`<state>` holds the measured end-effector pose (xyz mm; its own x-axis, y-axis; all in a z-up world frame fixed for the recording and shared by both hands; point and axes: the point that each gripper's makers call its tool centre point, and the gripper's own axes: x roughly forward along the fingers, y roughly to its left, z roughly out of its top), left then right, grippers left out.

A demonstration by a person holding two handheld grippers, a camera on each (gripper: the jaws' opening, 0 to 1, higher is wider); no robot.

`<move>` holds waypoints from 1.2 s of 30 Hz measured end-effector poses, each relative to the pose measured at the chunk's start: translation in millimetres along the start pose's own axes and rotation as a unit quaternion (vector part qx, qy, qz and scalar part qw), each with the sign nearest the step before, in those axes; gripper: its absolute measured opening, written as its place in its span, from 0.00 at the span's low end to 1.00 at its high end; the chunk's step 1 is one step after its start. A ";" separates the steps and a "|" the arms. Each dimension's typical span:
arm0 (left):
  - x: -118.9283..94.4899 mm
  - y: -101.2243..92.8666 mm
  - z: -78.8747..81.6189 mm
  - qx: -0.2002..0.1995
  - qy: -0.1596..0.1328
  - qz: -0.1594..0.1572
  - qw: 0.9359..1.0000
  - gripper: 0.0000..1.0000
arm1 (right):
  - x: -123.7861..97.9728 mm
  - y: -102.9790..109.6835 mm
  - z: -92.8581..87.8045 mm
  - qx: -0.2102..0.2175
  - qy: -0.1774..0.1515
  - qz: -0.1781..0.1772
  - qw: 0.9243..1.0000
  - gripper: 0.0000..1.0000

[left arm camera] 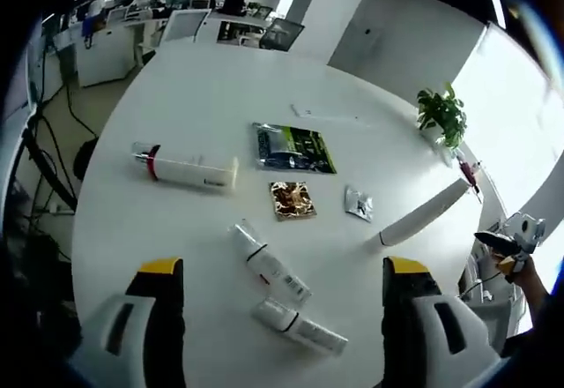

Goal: Arrange the skincare products in the storage area until every visible bottle or jar stands upright without overlapping.

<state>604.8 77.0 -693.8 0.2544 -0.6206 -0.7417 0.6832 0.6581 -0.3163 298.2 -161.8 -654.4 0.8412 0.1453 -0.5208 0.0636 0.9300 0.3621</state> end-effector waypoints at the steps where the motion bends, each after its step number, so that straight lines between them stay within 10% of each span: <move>1: 4.4 6.3 3.4 0.002 0.004 0.002 1.000 0.87 | 0.1 -0.6 -0.6 0.000 0.001 -0.001 1.000 0.94; 24: 60.6 67.1 45.1 -0.089 0.009 0.036 0.995 0.87 | 10.6 -22.7 -10.9 0.027 0.017 -0.022 0.999 0.93; 36: 86.1 91.3 66.3 -0.164 -0.024 0.135 0.977 0.81 | 14.7 -35.6 -8.8 0.044 0.010 -0.033 0.998 0.91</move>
<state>734.4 55.4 -747.3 0.4330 -0.4196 -0.7978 0.3329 0.8969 -0.2911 303.6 -189.8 -681.7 0.8231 0.0915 -0.5605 0.1664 0.9047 0.3921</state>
